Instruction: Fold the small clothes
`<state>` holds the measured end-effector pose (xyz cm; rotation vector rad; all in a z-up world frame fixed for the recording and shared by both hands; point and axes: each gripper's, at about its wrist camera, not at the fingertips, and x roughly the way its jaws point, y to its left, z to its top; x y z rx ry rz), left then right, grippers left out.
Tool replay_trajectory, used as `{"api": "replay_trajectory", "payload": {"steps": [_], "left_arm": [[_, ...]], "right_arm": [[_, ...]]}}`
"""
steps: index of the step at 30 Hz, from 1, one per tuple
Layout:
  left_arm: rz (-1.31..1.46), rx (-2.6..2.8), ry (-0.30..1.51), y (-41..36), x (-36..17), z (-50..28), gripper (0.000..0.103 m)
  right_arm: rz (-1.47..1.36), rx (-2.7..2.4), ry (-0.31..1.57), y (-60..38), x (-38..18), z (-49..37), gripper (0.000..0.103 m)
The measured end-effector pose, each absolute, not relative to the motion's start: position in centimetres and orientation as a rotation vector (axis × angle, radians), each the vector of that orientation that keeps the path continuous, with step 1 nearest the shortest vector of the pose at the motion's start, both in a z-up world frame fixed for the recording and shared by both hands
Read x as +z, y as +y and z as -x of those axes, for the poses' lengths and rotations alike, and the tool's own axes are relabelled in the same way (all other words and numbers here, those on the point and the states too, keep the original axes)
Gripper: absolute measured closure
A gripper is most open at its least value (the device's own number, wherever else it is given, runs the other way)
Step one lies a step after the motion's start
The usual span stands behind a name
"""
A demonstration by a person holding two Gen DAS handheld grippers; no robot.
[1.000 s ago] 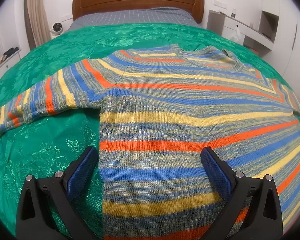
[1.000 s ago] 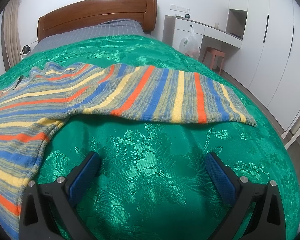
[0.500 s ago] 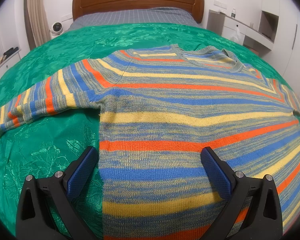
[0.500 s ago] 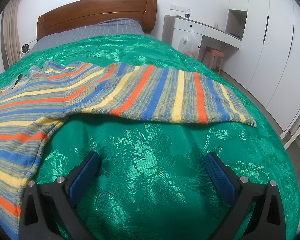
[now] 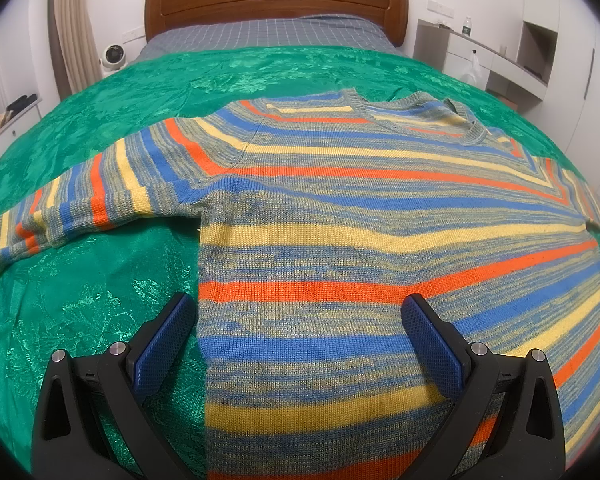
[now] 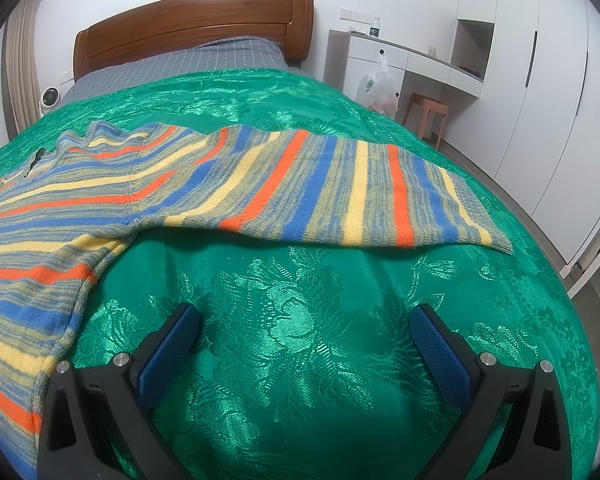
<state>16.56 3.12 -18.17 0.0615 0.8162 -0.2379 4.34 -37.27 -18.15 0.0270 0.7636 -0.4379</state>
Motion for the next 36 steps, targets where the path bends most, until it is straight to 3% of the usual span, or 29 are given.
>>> {"api": "replay_trajectory", "payload": {"steps": [36], "left_arm": [[-0.062,-0.238,0.817,3.15,-18.16,-16.59,0.000]], "right_arm": [[-0.051,-0.425,0.765,-37.58,-18.13,-4.43,0.000]]}}
